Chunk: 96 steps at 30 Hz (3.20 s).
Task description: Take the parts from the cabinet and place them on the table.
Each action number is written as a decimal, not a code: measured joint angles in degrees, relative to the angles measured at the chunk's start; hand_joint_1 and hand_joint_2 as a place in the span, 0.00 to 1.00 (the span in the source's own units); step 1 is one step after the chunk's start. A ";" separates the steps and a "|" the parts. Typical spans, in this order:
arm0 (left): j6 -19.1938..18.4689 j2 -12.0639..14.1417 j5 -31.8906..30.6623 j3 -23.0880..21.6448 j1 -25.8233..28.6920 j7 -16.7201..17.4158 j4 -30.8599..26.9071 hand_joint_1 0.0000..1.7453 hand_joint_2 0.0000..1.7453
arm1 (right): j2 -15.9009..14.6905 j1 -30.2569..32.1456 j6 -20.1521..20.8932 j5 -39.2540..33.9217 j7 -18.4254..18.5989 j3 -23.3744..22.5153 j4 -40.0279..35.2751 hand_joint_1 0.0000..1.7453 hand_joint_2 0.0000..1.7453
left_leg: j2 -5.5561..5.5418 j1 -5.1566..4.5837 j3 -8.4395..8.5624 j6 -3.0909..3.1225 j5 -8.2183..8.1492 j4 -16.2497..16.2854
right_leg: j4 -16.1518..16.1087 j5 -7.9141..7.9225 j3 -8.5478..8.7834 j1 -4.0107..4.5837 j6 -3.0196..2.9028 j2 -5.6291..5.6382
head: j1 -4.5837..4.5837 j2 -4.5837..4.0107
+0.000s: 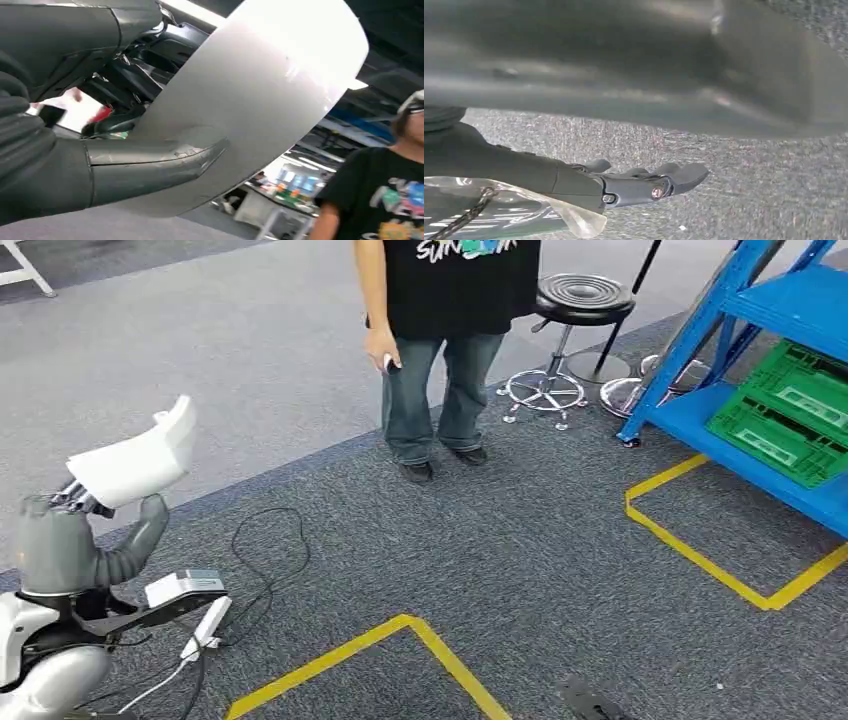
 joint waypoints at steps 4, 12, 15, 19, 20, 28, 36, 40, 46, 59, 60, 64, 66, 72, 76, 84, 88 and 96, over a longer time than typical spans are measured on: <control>0.00 0.24 -0.44 0.72 1.00 0.28 -0.64 1.00 1.00 | -0.98 1.41 -1.83 -0.04 0.78 0.06 -2.80 0.00 0.00 | 0.00 0.00 -0.03 0.00 0.00 0.00 | 0.00 0.00 0.00 0.02 0.00 -0.02 | 0.04 0.00; 0.74 0.02 3.82 0.38 -2.05 -3.67 1.57 1.00 1.00 | -4.94 2.66 17.02 -29.90 -2.32 9.95 -5.20 0.00 0.00 | -0.01 0.03 -0.01 -0.02 -0.02 -0.01 | -0.02 -0.01 -0.25 0.00 0.04 0.01 | 0.02 0.00; -0.42 -0.50 3.80 -0.10 -4.25 -2.60 2.51 1.00 1.00 | -3.71 0.52 20.23 -33.97 -1.97 13.38 -1.84 0.00 0.00 | 0.01 0.04 -0.03 0.00 0.03 0.00 | 0.00 0.08 -0.01 0.03 0.06 0.06 | 0.02 0.00; -0.24 -0.52 3.76 -0.21 -4.70 -1.90 2.64 1.00 1.00 | -2.88 -1.92 16.68 -33.33 0.22 16.78 -1.32 0.00 0.00 | 0.06 -0.04 0.05 0.00 0.03 0.00 | 0.01 0.07 0.00 -0.06 0.06 0.11 | 0.00 0.00; -0.20 -0.44 3.80 -0.17 -4.57 -1.90 2.64 1.00 1.00 | -3.14 -2.14 15.70 -33.27 0.72 17.33 -1.89 0.00 0.00 | 0.03 -0.03 0.04 0.00 0.03 0.00 | 0.00 0.06 0.01 -0.04 0.05 0.02 | 0.02 0.00; 0.70 0.31 4.24 1.64 -3.39 -2.32 2.60 1.00 1.00 | -2.82 -2.03 10.70 -39.34 -4.59 18.27 -3.82 0.00 0.00 | 0.02 -0.03 0.03 0.00 0.02 -0.01 | 0.01 0.05 0.01 -0.04 0.04 0.04 | 0.00 0.00; -0.35 -0.11 4.26 2.50 -3.93 -2.71 2.62 1.00 1.00 | -0.08 -5.39 13.80 -32.10 -5.40 20.20 1.54 0.00 0.00 | 0.03 -0.02 0.08 0.00 0.03 -0.01 | 0.01 0.06 -0.51 -0.06 0.04 0.04 | 0.02 0.00; -0.22 -0.41 3.38 2.45 -3.77 -2.40 2.60 1.00 1.00 | -0.87 -7.70 16.01 -13.72 -0.21 23.43 3.40 0.00 0.00 | 0.05 -0.07 -0.02 0.06 0.08 0.01 | 0.01 0.16 -0.03 -0.09 0.18 0.15 | 0.00 0.00; -0.26 -1.51 1.22 1.64 -3.77 -1.62 2.75 1.00 1.00 | -2.82 -9.63 17.10 25.55 8.23 26.27 2.32 0.00 0.00 | 0.03 -0.14 -0.02 0.07 0.08 0.02 | 0.01 0.15 -0.02 -0.17 0.18 0.05 | 0.00 0.00; -0.52 -2.03 0.30 1.69 -2.27 -0.72 2.33 1.00 1.00 | -5.20 -9.10 20.44 47.15 9.83 25.29 -1.13 0.00 0.00 | 0.02 -0.11 -0.02 0.08 0.09 0.01 | 0.01 0.15 -0.02 -0.15 0.17 0.05 | 0.02 0.00; -0.52 -2.07 0.17 1.69 -2.27 -0.72 2.33 1.00 1.00 | -5.26 -8.97 20.83 48.30 9.85 25.03 -1.28 0.00 0.00 | 0.02 -0.12 -0.02 0.08 0.09 0.01 | 0.01 0.15 -0.02 -0.15 0.17 0.05 | 0.00 0.00; -0.52 -2.18 0.02 1.71 -2.21 -0.72 2.16 1.00 1.00 | -5.59 -8.36 21.34 50.84 9.94 23.93 -1.72 0.00 0.00 | 0.02 -0.13 -0.02 0.09 0.09 0.01 | 0.01 0.15 -0.02 -0.16 0.17 0.05 | 0.00 0.00; -0.57 -2.25 0.02 1.73 -2.20 -0.72 2.14 1.00 1.00 | -5.83 -8.08 21.38 50.40 9.81 23.24 -1.98 0.00 0.00 | 0.02 -0.13 -0.02 0.09 0.09 0.01 | 0.01 0.15 -0.02 -0.16 0.17 0.05 | 0.00 0.00; -1.27 -2.38 2.54 1.69 -2.56 -1.90 2.14 1.00 1.00 | -5.79 -5.59 29.02 26.68 5.79 17.35 -2.72 0.00 0.00 | 0.02 -0.13 -0.03 0.09 0.09 0.01 | 0.01 0.15 -0.04 -0.16 0.17 0.05 | -0.04 0.00; -0.90 -2.32 5.15 1.73 -3.77 -2.97 2.73 1.00 1.00 | -3.30 -4.12 30.18 5.51 3.04 9.45 1.63 0.00 0.00 | 0.03 -0.11 0.02 0.08 0.09 0.01 | 0.01 0.15 -0.02 -0.14 0.17 0.08 | -0.02 0.00; -1.03 -1.00 6.79 2.74 -2.46 -3.63 2.38 1.00 1.00 | -3.56 0.62 22.04 -8.38 3.45 5.81 -2.70 0.00 0.00 | 0.02 -0.11 -0.08 0.09 0.09 -0.01 | 0.02 0.13 -0.05 -0.13 0.16 0.06 | 0.02 0.00; -1.16 -0.94 6.88 3.26 -2.48 -3.61 2.38 1.00 1.00 | -1.02 0.27 17.29 -16.40 1.26 5.01 -1.24 0.00 0.00 | 0.02 -0.10 -0.03 0.09 0.09 -0.01 | 0.02 0.13 -0.16 -0.15 0.16 0.02 | 0.00 0.00; -1.09 -1.42 5.81 3.06 -2.88 -3.67 2.49 1.00 1.00 | -0.06 -0.71 13.34 -19.61 -1.49 7.70 -0.58 0.00 0.00 | 0.01 -0.11 -0.06 0.11 0.15 0.01 | 0.01 0.15 -0.25 -0.16 0.17 -0.01 | 0.00 0.00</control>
